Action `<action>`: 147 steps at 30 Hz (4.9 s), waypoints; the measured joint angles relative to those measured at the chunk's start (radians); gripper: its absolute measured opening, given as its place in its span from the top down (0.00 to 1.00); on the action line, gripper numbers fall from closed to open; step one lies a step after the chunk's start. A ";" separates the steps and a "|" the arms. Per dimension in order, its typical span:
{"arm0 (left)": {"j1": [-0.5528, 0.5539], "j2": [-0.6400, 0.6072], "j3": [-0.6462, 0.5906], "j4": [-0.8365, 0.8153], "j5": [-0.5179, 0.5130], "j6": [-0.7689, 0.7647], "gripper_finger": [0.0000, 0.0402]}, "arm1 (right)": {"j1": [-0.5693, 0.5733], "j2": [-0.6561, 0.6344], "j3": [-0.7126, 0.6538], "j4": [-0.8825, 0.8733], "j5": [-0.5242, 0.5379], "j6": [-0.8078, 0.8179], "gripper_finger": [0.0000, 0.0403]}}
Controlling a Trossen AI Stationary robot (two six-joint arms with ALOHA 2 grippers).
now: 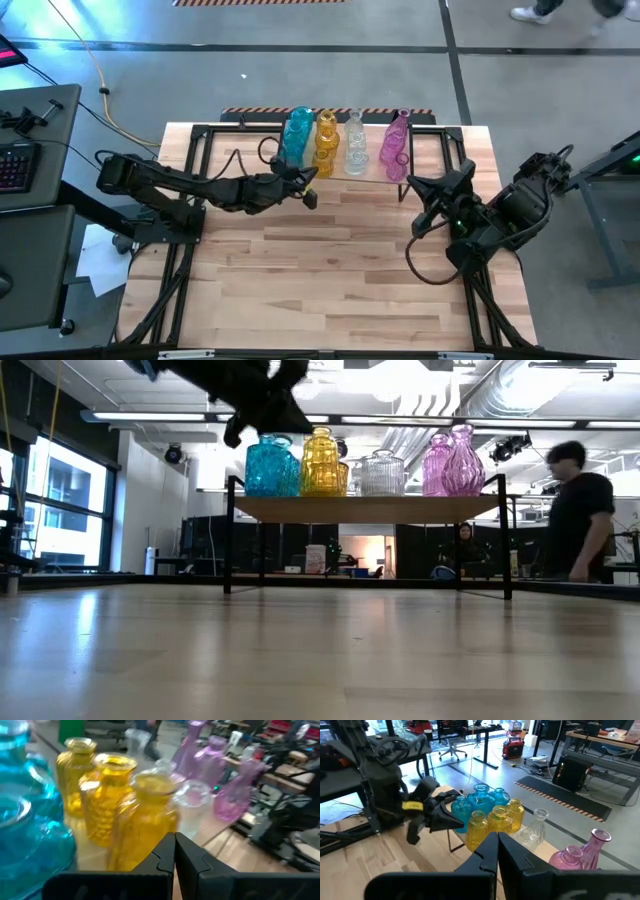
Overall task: Sort vases onto shelf
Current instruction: Return to Home Position
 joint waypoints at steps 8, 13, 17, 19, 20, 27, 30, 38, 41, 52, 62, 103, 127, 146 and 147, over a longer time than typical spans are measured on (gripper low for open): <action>-0.087 -0.153 0.000 -0.027 0.149 0.154 1.00 | 0.067 0.000 0.000 0.000 -0.034 0.026 1.00; -0.115 -0.302 0.000 -0.216 0.232 0.191 1.00 | 0.153 -0.055 -0.079 0.001 -0.025 0.112 1.00; -0.120 -0.407 0.000 -0.413 0.222 0.185 1.00 | 0.242 -0.168 -0.251 0.005 -0.012 0.271 1.00; -0.119 -0.447 0.000 -0.487 0.231 0.185 1.00 | 0.283 -0.236 -0.355 0.045 -0.012 0.318 1.00; -0.118 -0.462 0.000 -0.517 0.244 0.185 1.00 | 0.302 -0.271 -0.405 0.077 -0.012 0.333 1.00; -0.119 -0.514 0.000 -0.753 0.381 0.156 1.00 | 0.424 -0.538 -0.762 0.351 -0.017 0.338 1.00; -0.120 -0.520 -0.001 -0.835 0.414 0.123 1.00 | 0.487 -0.651 -0.900 0.476 -0.017 0.322 1.00; -0.191 -0.561 -0.001 -0.813 0.415 0.014 1.00 | 0.587 -0.834 -1.126 1.123 0.143 -0.206 1.00; -0.204 -0.567 -0.001 -0.825 0.366 -0.058 1.00 | 0.588 -0.860 -1.132 1.200 0.172 -0.303 1.00; -0.279 -0.564 -0.001 -0.856 0.414 0.181 1.00 | 0.569 -0.879 -1.123 1.193 0.023 -0.395 1.00; -0.310 -0.561 -0.001 -0.746 0.488 0.385 1.00 | 0.402 -1.036 -1.131 1.589 -0.913 -1.100 1.00; 0.148 -0.966 -0.603 -0.344 0.777 0.399 1.00 | 0.038 -1.414 -1.669 1.665 -1.241 -1.277 1.00; 0.202 -1.289 -0.798 -0.431 0.677 0.311 1.00 | -0.090 -1.414 -1.796 1.657 -1.250 -1.144 1.00; 0.202 -1.287 -0.800 -0.440 0.662 0.265 1.00 | -0.091 -1.412 -1.806 1.543 -1.097 -1.161 1.00; 0.202 -1.285 -0.800 -0.440 0.662 0.260 1.00 | -0.091 -1.413 -1.806 1.543 -1.106 -1.173 1.00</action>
